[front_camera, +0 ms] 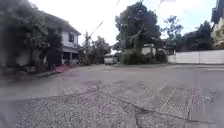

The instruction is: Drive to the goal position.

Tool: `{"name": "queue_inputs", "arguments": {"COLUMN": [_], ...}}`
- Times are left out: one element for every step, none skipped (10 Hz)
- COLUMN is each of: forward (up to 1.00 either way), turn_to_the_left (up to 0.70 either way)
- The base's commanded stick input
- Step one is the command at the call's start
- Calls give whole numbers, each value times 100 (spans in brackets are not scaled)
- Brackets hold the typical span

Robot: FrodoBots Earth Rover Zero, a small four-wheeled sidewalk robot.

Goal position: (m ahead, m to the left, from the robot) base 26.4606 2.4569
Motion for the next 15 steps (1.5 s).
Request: {"name": "queue_inputs", "arguments": {"forward": [70, 70, 70, 70, 70, 70, 70, 70, 70, 70, 70, 70, 70, 70, 70], "turn_to_the_left": [0, 0, 0, 0, 0, 0, 0, 0, 0, 0, 0, 0, 0, 0, 0]}}
